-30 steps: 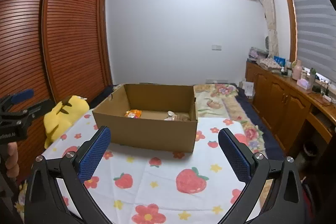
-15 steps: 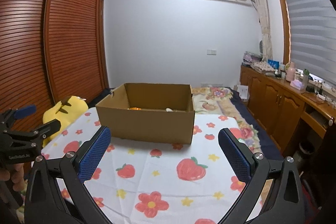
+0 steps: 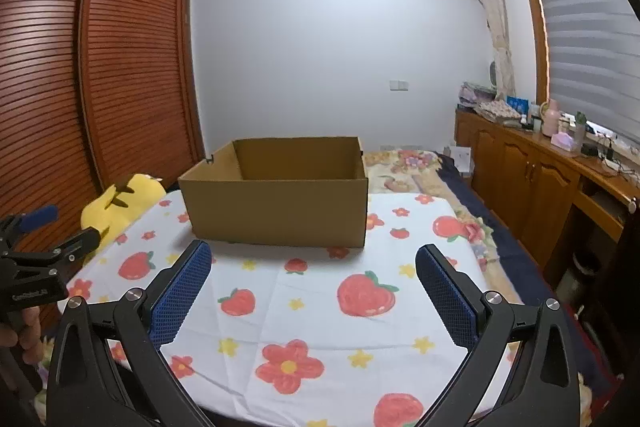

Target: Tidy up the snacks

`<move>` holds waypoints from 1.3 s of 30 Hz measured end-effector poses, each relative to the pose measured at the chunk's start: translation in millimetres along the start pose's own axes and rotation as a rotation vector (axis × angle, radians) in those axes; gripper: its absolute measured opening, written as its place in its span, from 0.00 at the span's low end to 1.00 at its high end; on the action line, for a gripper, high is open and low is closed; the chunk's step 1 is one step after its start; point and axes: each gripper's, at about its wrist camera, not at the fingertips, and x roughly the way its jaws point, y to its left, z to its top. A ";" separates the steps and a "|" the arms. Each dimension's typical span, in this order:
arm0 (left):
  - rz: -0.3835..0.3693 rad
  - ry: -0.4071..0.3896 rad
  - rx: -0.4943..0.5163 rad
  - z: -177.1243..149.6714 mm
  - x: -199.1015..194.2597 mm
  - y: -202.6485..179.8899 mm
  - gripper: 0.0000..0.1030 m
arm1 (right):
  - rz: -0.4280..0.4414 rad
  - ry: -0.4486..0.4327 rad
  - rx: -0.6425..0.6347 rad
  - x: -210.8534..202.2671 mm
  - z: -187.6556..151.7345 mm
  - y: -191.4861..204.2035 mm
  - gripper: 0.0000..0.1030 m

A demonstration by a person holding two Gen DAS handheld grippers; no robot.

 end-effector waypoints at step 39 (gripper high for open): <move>0.017 -0.030 0.007 0.6 -7.9 -0.4 1.00 | -0.013 0.002 0.002 0.4 -1.3 -1.8 1.00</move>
